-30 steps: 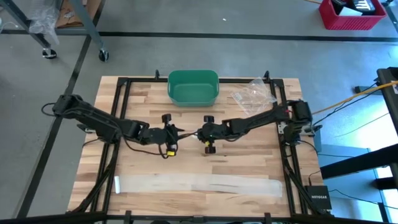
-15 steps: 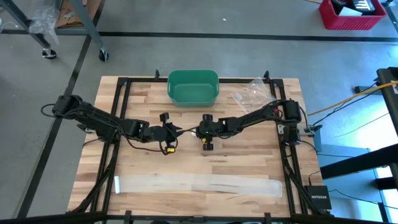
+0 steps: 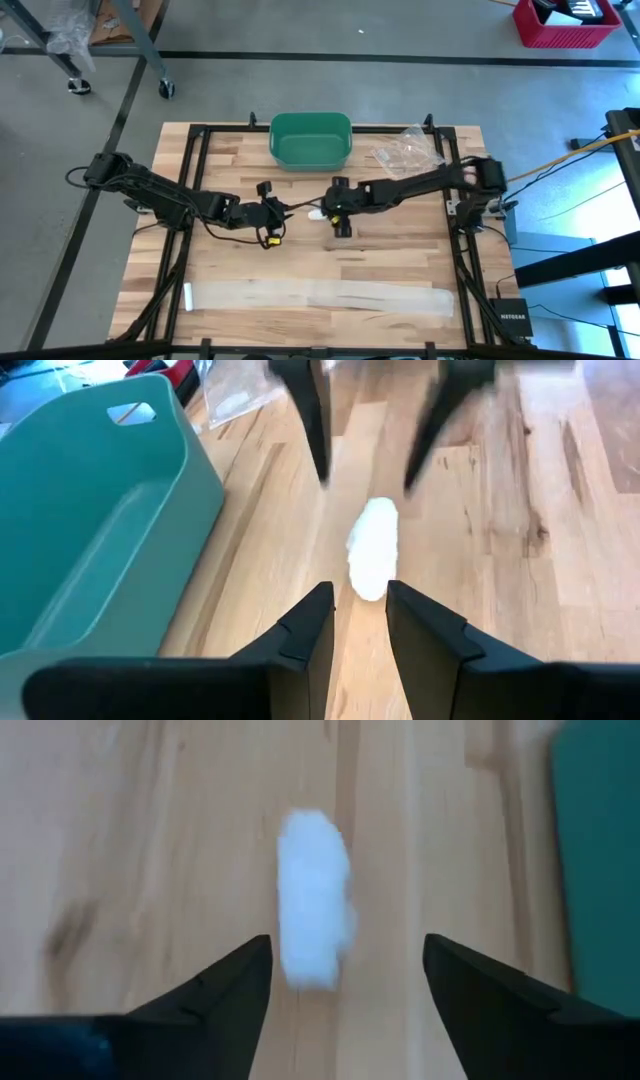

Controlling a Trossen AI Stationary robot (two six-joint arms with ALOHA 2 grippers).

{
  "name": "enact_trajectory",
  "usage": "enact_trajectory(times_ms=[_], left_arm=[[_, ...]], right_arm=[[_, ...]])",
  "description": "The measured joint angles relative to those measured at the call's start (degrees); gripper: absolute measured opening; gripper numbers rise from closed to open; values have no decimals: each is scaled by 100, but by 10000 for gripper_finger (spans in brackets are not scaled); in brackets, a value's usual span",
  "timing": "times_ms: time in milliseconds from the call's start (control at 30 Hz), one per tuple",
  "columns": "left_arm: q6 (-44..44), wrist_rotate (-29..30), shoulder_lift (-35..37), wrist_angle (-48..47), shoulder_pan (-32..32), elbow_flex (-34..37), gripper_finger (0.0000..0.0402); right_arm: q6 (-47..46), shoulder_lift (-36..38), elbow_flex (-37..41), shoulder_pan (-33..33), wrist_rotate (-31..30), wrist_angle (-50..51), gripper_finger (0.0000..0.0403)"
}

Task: Roll bandage
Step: Roll the top white bandage

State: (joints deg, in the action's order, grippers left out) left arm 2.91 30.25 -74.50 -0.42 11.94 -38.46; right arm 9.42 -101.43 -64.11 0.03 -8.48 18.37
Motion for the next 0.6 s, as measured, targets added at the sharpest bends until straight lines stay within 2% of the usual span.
enact_trajectory(times_ms=[100, 167, 267, 433, 500, 600], left_arm=[[12, -100, 0, 75, 0, 0, 88], [23, -104, -44, 256, -5, 0, 88], [32, -221, -273, 634, -78, -2, 88], [-5, -930, -938, 1166, -198, -2, 88], [-69, -1174, -1184, 1385, -230, -4, 88], [-209, -1383, -1542, 1653, -295, -89, 88]], right_arm=[[-157, 464, 18, 0, 63, 798, 265], [-203, 707, 250, 0, 199, 770, 262], [-304, 968, 900, 0, 558, -322, 254], [-387, 958, 2036, 7, 796, -2131, 242], [-429, 931, 2317, 42, 934, -2762, 241], [-400, 892, 2458, 46, 961, -3184, 241]])
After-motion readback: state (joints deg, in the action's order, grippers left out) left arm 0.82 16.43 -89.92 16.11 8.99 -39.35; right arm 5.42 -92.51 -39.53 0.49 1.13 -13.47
